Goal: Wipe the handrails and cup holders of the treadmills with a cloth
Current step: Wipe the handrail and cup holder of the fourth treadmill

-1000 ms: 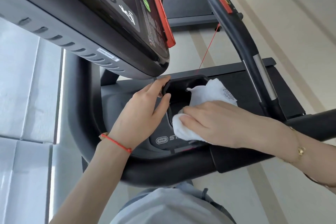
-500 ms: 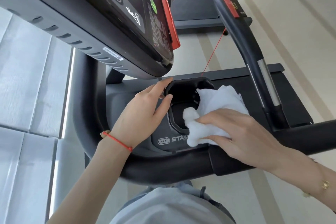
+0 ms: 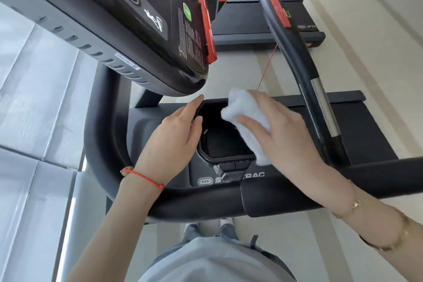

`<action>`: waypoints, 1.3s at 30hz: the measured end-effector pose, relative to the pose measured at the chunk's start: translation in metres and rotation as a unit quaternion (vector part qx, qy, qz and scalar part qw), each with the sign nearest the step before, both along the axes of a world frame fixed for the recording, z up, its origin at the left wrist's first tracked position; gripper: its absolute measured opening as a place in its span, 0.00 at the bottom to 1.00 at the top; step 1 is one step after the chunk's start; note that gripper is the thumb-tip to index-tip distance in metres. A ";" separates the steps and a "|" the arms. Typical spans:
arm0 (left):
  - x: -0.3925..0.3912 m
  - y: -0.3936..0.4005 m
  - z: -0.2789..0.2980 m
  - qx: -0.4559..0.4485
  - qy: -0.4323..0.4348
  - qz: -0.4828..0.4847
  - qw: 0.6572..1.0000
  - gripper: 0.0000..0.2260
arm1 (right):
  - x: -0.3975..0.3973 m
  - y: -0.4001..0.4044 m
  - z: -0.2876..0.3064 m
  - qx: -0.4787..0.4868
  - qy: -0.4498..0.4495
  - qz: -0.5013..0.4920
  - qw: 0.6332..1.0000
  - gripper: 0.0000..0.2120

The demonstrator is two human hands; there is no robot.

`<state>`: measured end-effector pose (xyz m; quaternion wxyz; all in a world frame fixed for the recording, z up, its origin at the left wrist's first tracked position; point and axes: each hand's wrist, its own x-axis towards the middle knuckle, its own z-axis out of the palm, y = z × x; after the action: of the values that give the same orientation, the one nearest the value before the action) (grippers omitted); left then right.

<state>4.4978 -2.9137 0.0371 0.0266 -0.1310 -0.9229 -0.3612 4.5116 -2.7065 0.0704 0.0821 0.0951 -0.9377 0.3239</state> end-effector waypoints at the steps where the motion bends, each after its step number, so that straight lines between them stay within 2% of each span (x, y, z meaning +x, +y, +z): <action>1: 0.002 0.001 0.000 0.004 -0.001 0.005 1.000 0.21 | 0.002 -0.002 -0.007 0.030 -0.033 0.032 0.999 0.25; 4: 0.006 0.005 -0.001 0.017 -0.006 0.024 1.000 0.21 | -0.002 0.002 -0.016 0.081 -0.051 0.104 0.990 0.31; 8: 0.008 0.008 -0.006 0.018 0.001 0.047 0.999 0.21 | -0.037 0.011 -0.018 0.025 -0.114 0.105 0.988 0.29; 11: 0.009 0.011 -0.006 0.013 -0.001 0.062 0.998 0.21 | -0.059 0.009 -0.017 0.028 -0.141 0.125 0.982 0.28; 21: 0.020 0.024 -0.004 -0.014 -0.008 0.106 0.994 0.23 | -0.035 0.020 -0.019 0.034 -0.144 0.187 0.971 0.34; 24: 0.023 0.027 -0.004 -0.024 -0.014 0.130 0.991 0.24 | -0.062 0.014 -0.016 0.036 -0.180 0.184 0.966 0.31; 27: 0.030 0.031 -0.004 -0.033 -0.015 0.144 0.989 0.24 | -0.072 0.011 -0.017 0.039 -0.177 0.193 0.964 0.28; 33: 0.047 0.042 0.002 -0.036 0.008 0.162 0.986 0.23 | -0.055 0.046 0.003 -0.038 -0.163 0.203 0.965 0.19; 36: 0.058 0.049 0.008 -0.061 0.019 0.182 0.981 0.20 | -0.035 0.069 0.020 -0.045 -0.189 0.277 0.941 0.16; 39: 0.071 0.055 0.014 -0.074 0.039 0.172 0.982 0.18 | -0.015 0.086 0.027 0.011 -0.233 0.344 0.910 0.18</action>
<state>4.5686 -2.8582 0.0511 0.1143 0.0141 -0.9541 -0.2763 4.4964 -2.6203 0.0977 -0.2560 0.3348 -0.8430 0.3342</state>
